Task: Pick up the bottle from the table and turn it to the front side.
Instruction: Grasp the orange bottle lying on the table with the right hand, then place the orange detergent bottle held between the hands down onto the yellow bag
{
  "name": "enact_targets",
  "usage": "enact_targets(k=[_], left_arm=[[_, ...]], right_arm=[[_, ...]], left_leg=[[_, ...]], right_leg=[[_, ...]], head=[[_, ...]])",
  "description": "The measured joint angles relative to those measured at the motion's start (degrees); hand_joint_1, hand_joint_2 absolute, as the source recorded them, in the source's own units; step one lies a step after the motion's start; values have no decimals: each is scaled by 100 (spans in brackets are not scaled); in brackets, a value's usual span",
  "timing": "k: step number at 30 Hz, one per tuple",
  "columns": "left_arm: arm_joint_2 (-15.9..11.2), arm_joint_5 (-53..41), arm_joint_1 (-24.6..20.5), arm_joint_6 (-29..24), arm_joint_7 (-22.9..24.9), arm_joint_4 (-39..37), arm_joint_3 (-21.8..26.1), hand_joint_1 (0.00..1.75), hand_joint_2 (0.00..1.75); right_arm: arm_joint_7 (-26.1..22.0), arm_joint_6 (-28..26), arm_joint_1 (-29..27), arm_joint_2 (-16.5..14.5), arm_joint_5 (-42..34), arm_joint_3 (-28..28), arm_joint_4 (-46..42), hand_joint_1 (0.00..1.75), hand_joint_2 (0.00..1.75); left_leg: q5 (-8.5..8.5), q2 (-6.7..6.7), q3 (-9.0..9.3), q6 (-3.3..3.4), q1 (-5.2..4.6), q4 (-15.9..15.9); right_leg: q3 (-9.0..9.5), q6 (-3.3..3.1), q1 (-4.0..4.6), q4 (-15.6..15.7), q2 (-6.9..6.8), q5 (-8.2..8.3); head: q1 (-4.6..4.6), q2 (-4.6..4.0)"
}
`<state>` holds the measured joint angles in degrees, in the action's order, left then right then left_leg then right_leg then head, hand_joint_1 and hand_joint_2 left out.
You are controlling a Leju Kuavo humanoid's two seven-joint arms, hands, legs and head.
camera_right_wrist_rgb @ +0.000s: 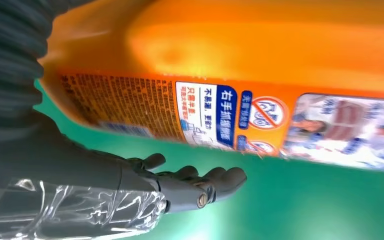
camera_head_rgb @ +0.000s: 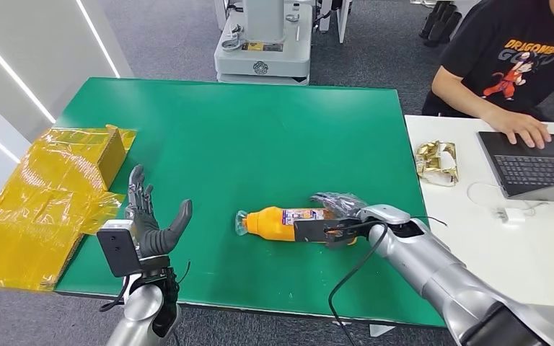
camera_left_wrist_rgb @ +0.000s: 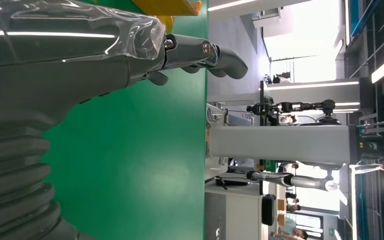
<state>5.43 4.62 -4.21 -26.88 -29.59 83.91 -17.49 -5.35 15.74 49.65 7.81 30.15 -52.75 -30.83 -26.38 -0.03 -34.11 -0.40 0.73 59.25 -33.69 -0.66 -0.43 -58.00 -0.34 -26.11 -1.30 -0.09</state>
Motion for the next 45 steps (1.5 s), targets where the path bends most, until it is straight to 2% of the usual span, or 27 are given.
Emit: enact_targets(k=[4, 5, 8, 9, 21, 28, 32, 38, 45], left_arm=[[1, -19, 2, 3, 29, -2, 0, 0, 175], [1, -19, 2, 4, 30, -3, 0, 0, 175], [2, -25, 2, 14, 39, -13, 0, 0, 175], [2, -29, 1, 20, 43, -19, 0, 0, 175], [6, -97, 2, 51, 69, -83, 0, 0, 175], [9, -132, 46, 52, 69, -83, 0, 0, 175], [13, -147, 124, 45, 69, -83, 2, 0, 175], [68, -175, 177, -28, 34, -83, 1, 0, 175], [123, -29, 78, -113, -113, -86, -15, 0, 175]], right_arm=[[96, -177, -127, 55, 90, 2, 33, 0, 175], [98, -200, -143, 66, 93, 5, 38, 39, 175], [93, -283, -188, 83, 129, 41, 48, 170, 175], [79, -316, -206, 84, 145, 62, 49, 175, 175], [-160, -623, -439, 91, 208, 449, 19, 175, 175], [-232, -1149, -654, 76, 360, 667, -112, 175, 175], [-211, -2020, -901, 5, 492, 927, -322, 175, 175], [-503, -3557, -1375, -314, 308, 1812, -1035, 175, 175], [-1359, -4356, -1740, -602, -36, 2496, -1579, 175, 175]], left_leg=[[-1, 2, 0, 0, -1, 0], [-1, 4, 0, 0, -1, 0], [-1, 4, 2, 1, 0, 0], [-1, 4, 3, 1, 0, 0], [5, 6, 8, 7, 0, 0], [4, 4, 2, 7, 0, 0], [4, 3, -3, 7, 0, -1], [4, 2, -7, 7, 1, -1], [4, 2, -8, 8, 0, 0]], right_leg=[[0, 0, 0, 1, 3, 0], [0, 0, 0, 1, 4, 0], [0, 0, 0, 3, 4, 0], [0, 0, 0, 3, 4, 0], [9, 6, 0, 3, 6, 5], [7, 5, 0, 3, 5, 5], [2, 5, 1, 2, 3, 4], [-4, 5, 2, 2, 1, 3], [-4, 6, 1, 3, 1, 4]], head=[[1, 0], [0, 0], [0, 0], [0, 0], [1, 0], [1, 0], [1, 0], [0, 0], [0, 0]])
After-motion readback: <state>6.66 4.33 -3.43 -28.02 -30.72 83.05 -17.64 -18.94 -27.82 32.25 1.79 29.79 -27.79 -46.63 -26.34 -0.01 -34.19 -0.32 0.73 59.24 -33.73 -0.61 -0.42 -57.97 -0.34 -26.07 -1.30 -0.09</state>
